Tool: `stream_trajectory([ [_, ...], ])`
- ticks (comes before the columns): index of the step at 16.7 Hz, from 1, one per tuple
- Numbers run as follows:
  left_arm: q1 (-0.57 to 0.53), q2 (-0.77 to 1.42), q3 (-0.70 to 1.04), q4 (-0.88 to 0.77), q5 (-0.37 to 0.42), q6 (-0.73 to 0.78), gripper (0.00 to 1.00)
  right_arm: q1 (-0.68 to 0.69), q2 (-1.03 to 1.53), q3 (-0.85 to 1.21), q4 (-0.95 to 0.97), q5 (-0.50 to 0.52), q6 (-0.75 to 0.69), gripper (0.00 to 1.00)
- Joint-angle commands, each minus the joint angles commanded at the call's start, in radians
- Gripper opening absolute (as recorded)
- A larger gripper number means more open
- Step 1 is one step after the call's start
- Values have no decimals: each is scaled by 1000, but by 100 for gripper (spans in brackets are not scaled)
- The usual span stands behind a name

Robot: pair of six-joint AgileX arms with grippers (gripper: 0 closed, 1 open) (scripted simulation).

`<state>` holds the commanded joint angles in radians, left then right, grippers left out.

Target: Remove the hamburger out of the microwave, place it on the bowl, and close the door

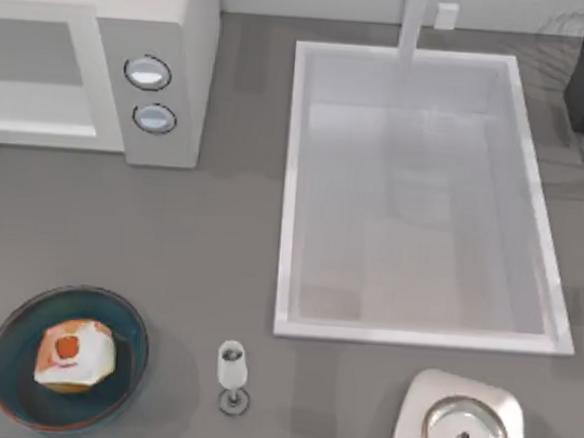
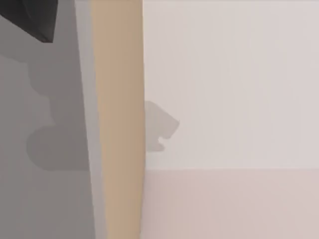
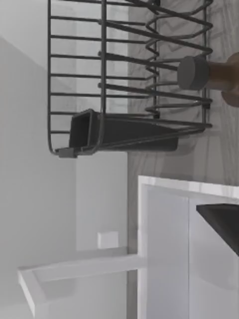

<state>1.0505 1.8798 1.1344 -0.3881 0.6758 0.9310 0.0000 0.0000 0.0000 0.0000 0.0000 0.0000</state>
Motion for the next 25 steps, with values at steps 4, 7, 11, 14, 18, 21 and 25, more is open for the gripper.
stream_trajectory([
  [4, -38, -69, -74, 40, -19, -42, 0, 0, 0, 0, 0, 0, 0, 100],
  [7, -99, -180, -227, 106, -49, -109, 0, 0, 0, 0, 0, 0, 0, 100],
  [11, -165, -300, -374, 180, -82, -183, 0, 0, 0, 0, 0, 0, 0, 100],
  [14, -172, -311, -386, 188, -85, -190, 0, 0, 0, 0, 0, 0, 0, 100],
  [18, -182, -324, -402, 192, -93, -206, 0, 0, 0, 0, 0, 0, 0, 100],
  [21, -280, -426, -493, 225, -149, -299, 0, 0, 0, 0, 0, 0, 0, 100],
  [25, -443, -594, -639, 280, -240, -450, 0, 0, 0, 0, 0, 0, 0, 100],
])
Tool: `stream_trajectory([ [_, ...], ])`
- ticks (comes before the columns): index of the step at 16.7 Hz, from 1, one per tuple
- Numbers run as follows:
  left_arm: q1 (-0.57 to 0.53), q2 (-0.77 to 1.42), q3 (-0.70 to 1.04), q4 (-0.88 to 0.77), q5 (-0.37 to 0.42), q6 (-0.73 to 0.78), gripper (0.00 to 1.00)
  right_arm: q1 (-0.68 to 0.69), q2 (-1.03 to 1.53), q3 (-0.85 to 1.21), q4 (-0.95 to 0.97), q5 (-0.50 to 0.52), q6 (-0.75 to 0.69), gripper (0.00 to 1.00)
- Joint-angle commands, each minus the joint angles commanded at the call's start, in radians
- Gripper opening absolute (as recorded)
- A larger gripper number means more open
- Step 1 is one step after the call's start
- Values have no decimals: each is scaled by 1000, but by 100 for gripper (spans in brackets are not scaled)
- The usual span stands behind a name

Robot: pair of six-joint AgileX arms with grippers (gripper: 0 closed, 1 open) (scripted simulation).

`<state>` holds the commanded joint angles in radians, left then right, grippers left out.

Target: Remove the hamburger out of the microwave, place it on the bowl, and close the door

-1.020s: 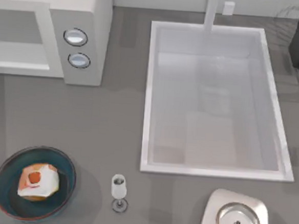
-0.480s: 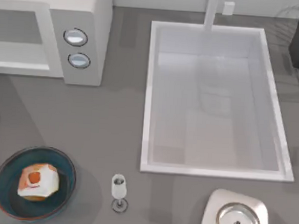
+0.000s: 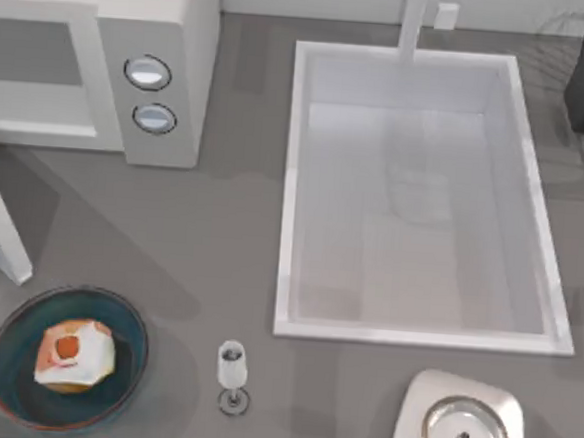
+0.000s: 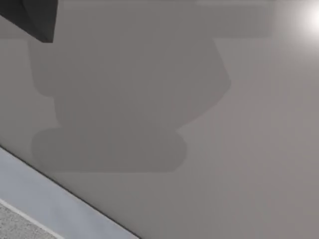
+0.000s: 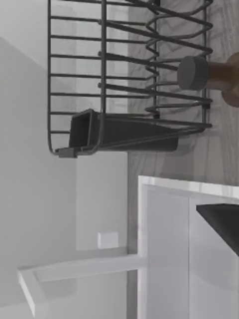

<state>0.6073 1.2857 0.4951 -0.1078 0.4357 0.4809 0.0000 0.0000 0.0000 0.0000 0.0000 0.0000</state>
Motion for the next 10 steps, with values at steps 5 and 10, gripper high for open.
stream_trajectory([
  [5, -24, -23, -25, 9, -15, -27, 0, 0, 0, 0, 0, 0, 0, 100],
  [10, -136, -67, -53, 14, -97, -120, 0, 0, 0, 0, 0, 0, 0, 100],
])
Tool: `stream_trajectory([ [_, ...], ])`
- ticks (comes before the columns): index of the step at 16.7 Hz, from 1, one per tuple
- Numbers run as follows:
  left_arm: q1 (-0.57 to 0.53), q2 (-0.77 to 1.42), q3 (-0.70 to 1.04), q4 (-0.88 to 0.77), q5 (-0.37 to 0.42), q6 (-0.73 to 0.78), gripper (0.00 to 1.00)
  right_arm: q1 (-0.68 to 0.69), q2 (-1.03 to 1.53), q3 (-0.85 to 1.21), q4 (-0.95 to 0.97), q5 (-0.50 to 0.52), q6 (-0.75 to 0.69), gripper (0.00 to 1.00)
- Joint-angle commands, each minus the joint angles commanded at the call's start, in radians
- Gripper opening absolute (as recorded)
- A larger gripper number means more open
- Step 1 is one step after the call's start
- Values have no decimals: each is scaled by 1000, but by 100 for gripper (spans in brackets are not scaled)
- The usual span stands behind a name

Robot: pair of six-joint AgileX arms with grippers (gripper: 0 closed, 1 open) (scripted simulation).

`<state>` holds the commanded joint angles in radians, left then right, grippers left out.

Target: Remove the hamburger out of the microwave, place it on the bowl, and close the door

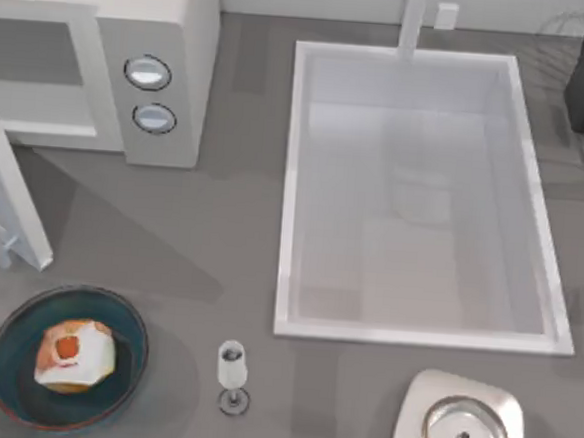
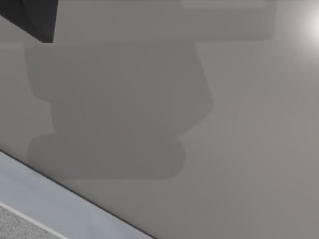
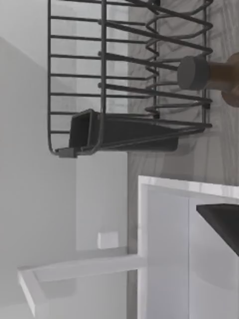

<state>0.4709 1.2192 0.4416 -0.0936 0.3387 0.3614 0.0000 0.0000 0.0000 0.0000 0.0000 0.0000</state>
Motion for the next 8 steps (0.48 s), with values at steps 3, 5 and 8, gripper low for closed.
stream_trajectory([
  [3, -166, -59, -37, 6, -101, -115, 0, 0, 0, 0, 0, 0, 0, 100],
  [5, -280, -102, -63, 11, -171, -195, 0, 0, 0, 0, 0, 0, 0, 100],
  [8, -383, -153, -94, 16, -250, -285, 0, 0, 0, 0, 0, 0, 0, 100],
])
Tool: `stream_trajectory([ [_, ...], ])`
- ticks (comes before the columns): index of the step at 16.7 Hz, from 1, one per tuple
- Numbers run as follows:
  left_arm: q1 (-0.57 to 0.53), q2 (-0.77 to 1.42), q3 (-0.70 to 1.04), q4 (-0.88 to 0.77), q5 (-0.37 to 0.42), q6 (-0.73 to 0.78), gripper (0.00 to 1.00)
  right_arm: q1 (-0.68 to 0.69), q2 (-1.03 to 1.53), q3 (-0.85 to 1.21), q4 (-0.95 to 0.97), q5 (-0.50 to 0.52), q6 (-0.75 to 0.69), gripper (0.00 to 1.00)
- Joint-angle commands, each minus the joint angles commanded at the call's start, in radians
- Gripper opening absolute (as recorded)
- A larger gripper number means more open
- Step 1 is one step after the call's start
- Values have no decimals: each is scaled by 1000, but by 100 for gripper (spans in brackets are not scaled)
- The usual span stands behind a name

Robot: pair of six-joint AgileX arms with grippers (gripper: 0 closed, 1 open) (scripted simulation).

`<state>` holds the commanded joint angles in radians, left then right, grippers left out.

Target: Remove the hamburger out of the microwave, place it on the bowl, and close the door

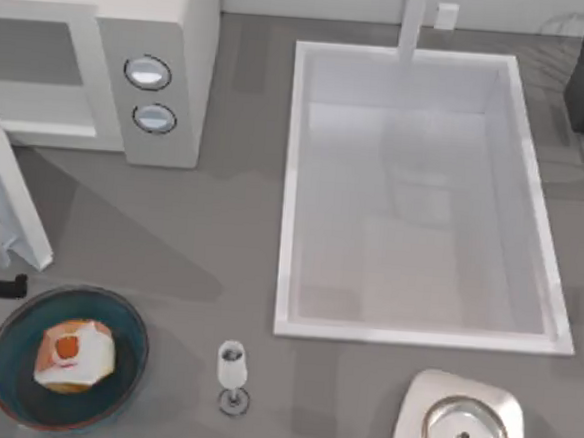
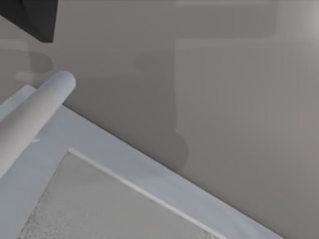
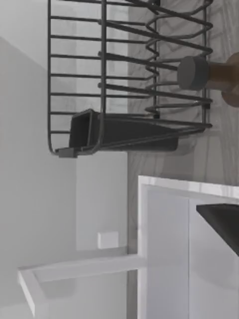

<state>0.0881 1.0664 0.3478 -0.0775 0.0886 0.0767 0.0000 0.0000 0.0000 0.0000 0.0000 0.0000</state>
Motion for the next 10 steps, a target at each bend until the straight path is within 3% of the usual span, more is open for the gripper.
stream_trajectory([
  [6, -12, -3, 0, 2, -10, -14, 0, 0, 0, 0, 0, 0, 0, 100],
  [10, -21, 114, 76, 51, -15, -19, 0, 0, 0, 0, 0, 0, 0, 100],
])
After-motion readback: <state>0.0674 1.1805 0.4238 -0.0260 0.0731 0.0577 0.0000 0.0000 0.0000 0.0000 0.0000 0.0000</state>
